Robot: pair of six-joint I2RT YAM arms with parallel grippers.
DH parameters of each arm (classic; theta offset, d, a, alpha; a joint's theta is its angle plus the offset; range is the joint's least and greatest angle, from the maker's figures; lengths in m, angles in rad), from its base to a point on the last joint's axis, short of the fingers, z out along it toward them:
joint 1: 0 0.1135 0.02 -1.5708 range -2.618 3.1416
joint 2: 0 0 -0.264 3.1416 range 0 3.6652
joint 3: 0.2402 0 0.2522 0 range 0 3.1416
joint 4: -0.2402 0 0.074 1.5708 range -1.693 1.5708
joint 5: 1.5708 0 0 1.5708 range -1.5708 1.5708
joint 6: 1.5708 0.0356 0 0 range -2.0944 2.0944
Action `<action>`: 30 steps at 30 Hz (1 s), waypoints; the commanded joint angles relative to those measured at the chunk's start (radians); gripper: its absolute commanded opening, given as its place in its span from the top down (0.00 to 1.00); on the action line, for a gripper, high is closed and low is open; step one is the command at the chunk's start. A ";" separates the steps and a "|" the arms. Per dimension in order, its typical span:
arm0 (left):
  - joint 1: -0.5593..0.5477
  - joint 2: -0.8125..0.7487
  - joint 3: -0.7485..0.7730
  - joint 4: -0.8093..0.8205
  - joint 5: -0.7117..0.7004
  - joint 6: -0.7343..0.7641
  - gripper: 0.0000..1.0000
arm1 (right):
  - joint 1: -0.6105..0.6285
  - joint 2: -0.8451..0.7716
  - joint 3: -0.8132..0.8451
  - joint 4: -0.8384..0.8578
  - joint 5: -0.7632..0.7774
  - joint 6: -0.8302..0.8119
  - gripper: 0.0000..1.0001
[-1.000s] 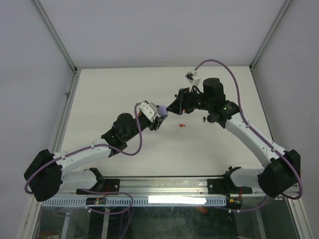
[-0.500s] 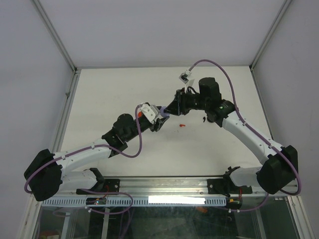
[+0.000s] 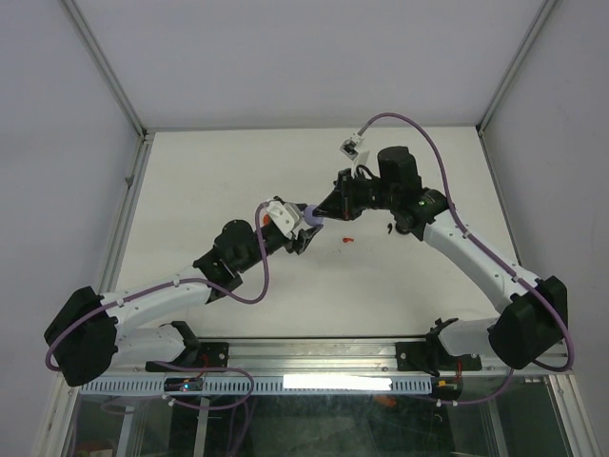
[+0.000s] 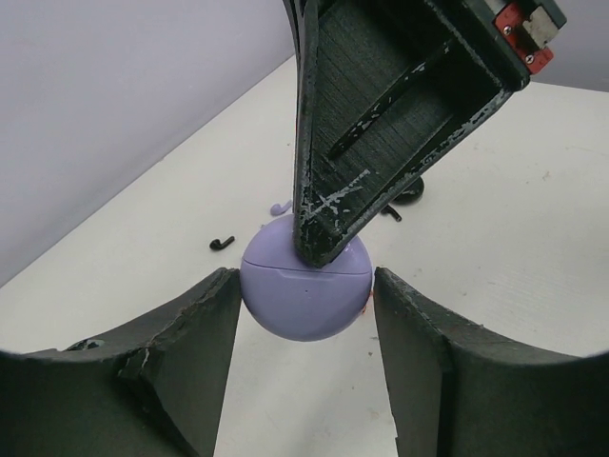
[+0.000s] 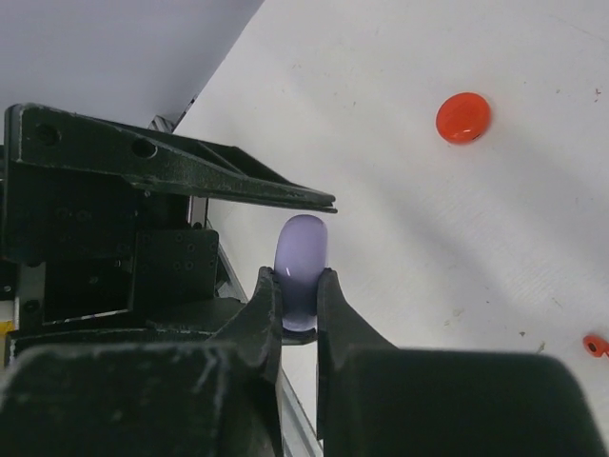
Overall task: Insert the wireless bluetooth earbuds into the charging case
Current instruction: Pick up the charging case at the center of the board.
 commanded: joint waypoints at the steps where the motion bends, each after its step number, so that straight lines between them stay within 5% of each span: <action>1: -0.013 -0.050 -0.023 0.086 0.011 -0.001 0.35 | 0.012 -0.008 0.071 -0.016 -0.051 -0.034 1.00; 14: 0.030 -0.211 -0.053 -0.150 0.011 -0.165 0.01 | -0.002 -0.009 0.132 -0.115 -0.064 -0.168 1.00; 23: 0.258 -0.189 0.000 -0.227 0.383 -0.359 0.01 | -0.009 -0.016 0.177 -0.248 -0.046 -0.322 1.00; 30: 0.284 -0.167 0.032 -0.172 0.563 -0.380 0.01 | -0.010 -0.007 0.223 -0.311 -0.138 -0.428 1.00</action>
